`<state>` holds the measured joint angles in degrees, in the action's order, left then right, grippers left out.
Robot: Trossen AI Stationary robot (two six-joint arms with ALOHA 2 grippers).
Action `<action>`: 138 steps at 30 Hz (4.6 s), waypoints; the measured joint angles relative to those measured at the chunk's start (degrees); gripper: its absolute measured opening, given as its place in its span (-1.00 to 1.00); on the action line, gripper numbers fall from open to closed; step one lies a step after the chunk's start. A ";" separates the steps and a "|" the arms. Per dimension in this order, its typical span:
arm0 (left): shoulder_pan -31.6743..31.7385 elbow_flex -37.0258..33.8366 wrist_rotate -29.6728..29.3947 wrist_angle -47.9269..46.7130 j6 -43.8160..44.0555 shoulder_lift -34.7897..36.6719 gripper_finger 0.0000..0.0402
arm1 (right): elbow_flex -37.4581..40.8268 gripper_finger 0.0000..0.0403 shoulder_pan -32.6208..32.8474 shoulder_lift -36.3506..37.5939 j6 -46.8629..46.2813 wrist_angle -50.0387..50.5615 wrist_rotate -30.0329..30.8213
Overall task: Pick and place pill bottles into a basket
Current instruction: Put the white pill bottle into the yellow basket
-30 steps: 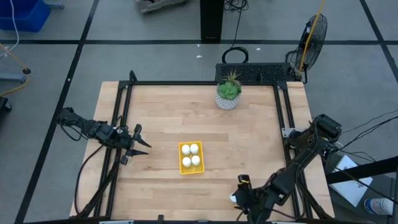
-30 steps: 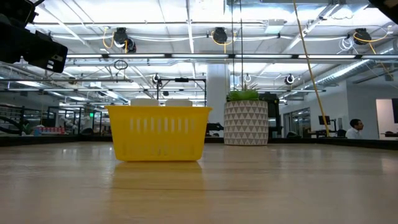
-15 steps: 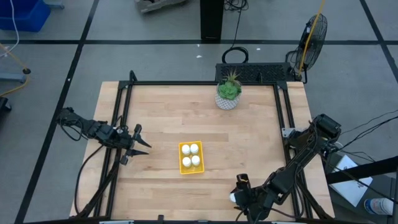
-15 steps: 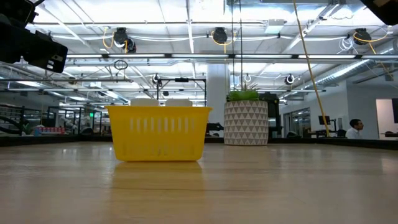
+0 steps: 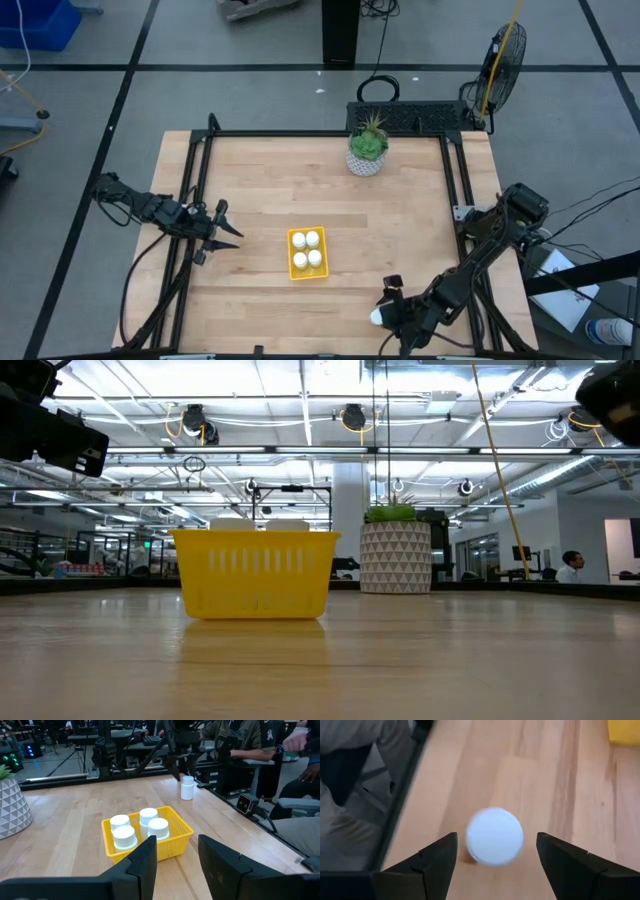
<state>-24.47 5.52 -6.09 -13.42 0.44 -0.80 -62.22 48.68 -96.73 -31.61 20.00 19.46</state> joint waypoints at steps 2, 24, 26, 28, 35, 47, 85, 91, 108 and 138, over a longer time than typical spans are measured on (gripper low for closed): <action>0.00 0.00 0.00 -0.01 -0.01 0.00 -0.26 | 0.99 0.31 -0.29 0.00 -0.56 -0.72 0.02; 0.00 0.00 0.00 -0.01 0.00 0.00 -0.26 | 5.73 -0.01 -1.02 0.00 -2.65 -10.05 -1.79; 0.02 0.00 0.00 -0.01 0.00 0.00 -0.26 | 5.73 -0.10 -1.02 0.00 -2.83 -11.14 -1.82; 0.01 0.00 0.00 0.00 0.00 0.00 -0.26 | 5.73 -0.21 -1.02 0.00 -2.31 -12.22 -1.82; 0.01 0.00 0.00 0.00 -0.01 0.00 -0.26 | 5.73 -0.27 -1.85 0.11 -1.74 -13.00 -1.90; 0.01 0.00 0.00 0.00 -0.01 0.00 -0.26 | 5.10 -0.27 -14.35 1.64 10.71 -15.86 -13.28; 0.01 0.00 -0.02 0.02 -0.01 0.00 -0.26 | -4.96 -0.27 -38.42 -2.49 35.79 -23.00 -36.27; 0.00 0.00 0.00 0.08 0.00 0.00 -0.26 | -4.94 -0.25 -39.67 -5.12 35.99 -24.56 -37.77; 0.00 0.00 0.00 0.02 -0.01 0.00 -0.26 | -4.92 -0.26 -40.12 -5.64 37.95 -22.14 -39.05; 0.00 0.00 -0.02 -0.03 0.01 0.00 -0.26 | -9.30 -0.26 -41.90 -10.25 40.03 -17.12 -39.31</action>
<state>-24.47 5.52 -6.11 -13.45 0.45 -0.80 -71.51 6.78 -106.98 8.42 2.88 -19.85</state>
